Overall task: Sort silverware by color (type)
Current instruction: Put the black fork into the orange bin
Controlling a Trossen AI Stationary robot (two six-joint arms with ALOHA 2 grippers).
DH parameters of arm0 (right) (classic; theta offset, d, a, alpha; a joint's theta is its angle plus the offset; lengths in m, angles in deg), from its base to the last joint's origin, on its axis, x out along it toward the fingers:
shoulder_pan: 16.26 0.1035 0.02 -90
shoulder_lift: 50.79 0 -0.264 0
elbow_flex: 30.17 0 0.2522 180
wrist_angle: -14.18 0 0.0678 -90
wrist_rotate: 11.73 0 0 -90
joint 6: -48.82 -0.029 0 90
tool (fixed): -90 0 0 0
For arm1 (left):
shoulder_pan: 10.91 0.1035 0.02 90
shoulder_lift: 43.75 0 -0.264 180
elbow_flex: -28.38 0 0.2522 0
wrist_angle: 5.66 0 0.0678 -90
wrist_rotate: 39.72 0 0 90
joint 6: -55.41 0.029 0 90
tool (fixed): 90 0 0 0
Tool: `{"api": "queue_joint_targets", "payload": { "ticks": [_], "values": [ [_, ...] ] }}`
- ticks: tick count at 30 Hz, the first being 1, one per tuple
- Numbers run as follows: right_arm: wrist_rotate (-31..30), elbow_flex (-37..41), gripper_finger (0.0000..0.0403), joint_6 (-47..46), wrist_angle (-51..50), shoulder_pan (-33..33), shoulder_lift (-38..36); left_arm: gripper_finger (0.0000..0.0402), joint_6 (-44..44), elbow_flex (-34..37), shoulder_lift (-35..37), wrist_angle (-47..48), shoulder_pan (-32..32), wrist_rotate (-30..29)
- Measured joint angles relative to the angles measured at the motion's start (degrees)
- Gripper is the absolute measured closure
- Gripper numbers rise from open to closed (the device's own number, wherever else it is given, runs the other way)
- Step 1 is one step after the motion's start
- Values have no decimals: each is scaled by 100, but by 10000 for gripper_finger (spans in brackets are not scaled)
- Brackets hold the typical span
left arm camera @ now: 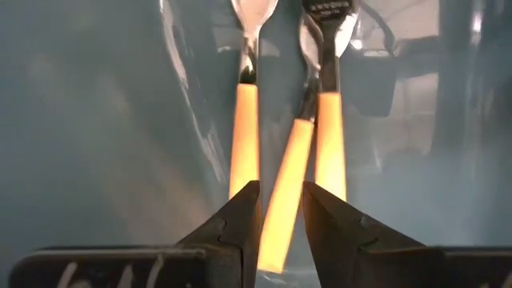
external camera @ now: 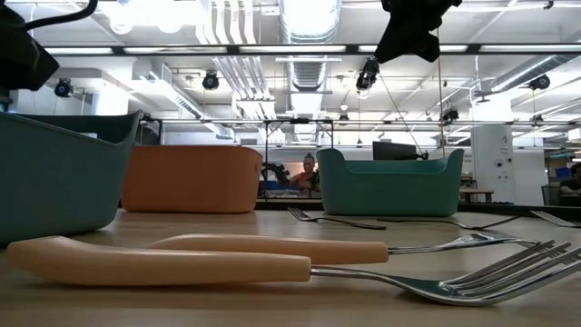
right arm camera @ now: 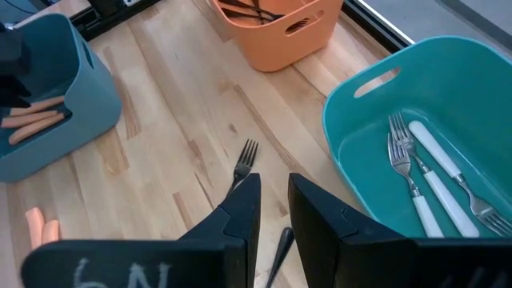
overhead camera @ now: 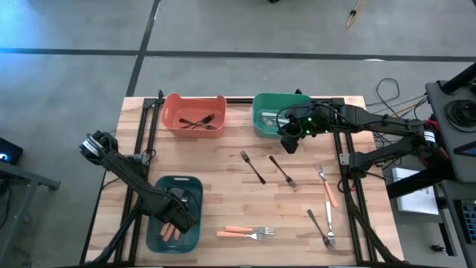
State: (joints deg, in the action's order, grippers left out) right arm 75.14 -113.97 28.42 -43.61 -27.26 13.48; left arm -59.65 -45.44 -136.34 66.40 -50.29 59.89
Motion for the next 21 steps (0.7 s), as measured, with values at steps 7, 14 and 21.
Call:
{"api": "queue_joint_targets", "payload": {
  "ticks": [7,14,21],
  "values": [
    [3,0,344,-37,23,0,2,323,555,-452,82,61,-4,0],
    [8,0,344,-216,359,-2,0,323,1303,-1295,94,973,35,-168],
    [17,0,344,-311,688,0,1,331,2272,-2275,131,1840,150,-912]
  ]
}}
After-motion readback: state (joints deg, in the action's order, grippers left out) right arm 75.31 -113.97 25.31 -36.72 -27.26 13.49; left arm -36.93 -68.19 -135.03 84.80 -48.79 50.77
